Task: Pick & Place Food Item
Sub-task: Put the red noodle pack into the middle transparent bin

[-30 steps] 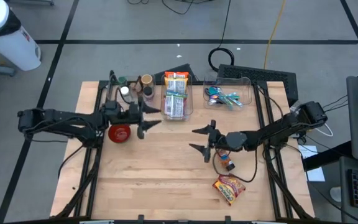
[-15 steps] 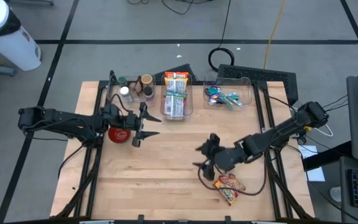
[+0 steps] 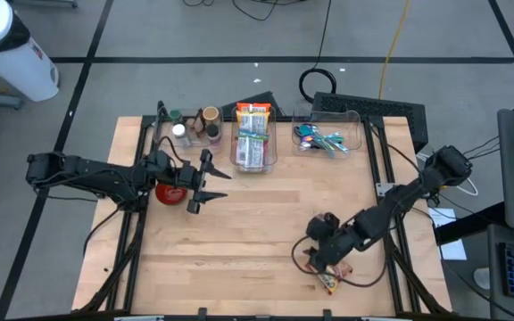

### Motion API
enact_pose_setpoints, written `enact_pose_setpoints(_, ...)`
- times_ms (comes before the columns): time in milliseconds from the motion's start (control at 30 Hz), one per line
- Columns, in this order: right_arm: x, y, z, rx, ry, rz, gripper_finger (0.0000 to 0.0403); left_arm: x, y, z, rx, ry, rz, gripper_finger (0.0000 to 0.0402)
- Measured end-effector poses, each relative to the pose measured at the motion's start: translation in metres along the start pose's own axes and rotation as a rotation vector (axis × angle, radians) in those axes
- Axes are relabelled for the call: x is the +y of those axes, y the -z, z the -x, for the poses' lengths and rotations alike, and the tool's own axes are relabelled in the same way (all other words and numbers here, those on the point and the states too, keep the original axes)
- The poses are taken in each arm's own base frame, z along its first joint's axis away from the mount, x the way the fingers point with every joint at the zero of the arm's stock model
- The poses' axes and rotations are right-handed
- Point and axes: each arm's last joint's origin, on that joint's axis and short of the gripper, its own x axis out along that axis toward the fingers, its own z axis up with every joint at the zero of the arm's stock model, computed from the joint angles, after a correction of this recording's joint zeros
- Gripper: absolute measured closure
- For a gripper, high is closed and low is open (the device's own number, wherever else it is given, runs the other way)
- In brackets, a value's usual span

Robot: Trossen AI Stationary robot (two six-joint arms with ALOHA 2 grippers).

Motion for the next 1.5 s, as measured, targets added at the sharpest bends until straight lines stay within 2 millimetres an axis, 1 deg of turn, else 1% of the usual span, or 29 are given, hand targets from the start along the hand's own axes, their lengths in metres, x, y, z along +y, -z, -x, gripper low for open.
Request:
enact_pose_setpoints(100, -0.012, 0.008, -0.009, 0.057, -0.001, -0.037, 0.0150, 0.000, 0.000, 0.000, 0.000, 0.000, 0.003, 0.0163)
enact_pose_setpoints(233, -0.020, 0.013, -0.017, 0.111, -0.039, -0.056, 0.0154, 0.000, 0.001, 0.000, 0.013, 0.002, 0.013, 0.0163)
enact_pose_setpoints(467, -0.021, 0.017, -0.018, 0.191, -0.080, -0.072, 0.0155, -0.001, 0.007, 0.000, 0.064, 0.007, 0.033, 0.0162)
enact_pose_setpoints(600, -0.023, 0.014, -0.019, 0.193, -0.088, -0.072, 0.0159, -0.001, 0.008, 0.000, 0.075, 0.006, 0.046, 0.0162)
enact_pose_setpoints(767, -0.025, -0.001, -0.017, 0.158, -0.135, -0.089, 0.0161, -0.001, 0.008, 0.000, 0.079, 0.006, 0.056, 0.0163)
enact_pose_setpoints(900, -0.022, -0.012, -0.014, 0.089, -0.203, -0.046, 0.0162, -0.001, 0.008, 0.000, 0.078, 0.006, 0.056, 0.0163)
enact_pose_setpoints(1067, -0.024, -0.023, -0.013, 0.030, -0.234, -0.005, 0.0165, -0.002, 0.008, 0.000, 0.076, 0.010, 0.055, 0.0162)
enact_pose_setpoints(1200, -0.025, -0.032, -0.014, -0.014, -0.280, 0.082, 0.0165, -0.006, 0.007, 0.000, 0.069, 0.065, 0.063, 0.0163)
enact_pose_setpoints(1400, -0.026, -0.035, -0.014, -0.017, -0.326, 0.254, 0.0165, -0.017, 0.006, -0.003, 0.065, 0.150, 0.147, 0.0162)
enact_pose_setpoints(1500, -0.025, -0.034, -0.014, 0.009, -0.376, 0.344, 0.0165, -0.024, 0.005, -0.004, 0.064, 0.181, 0.185, 0.0162)
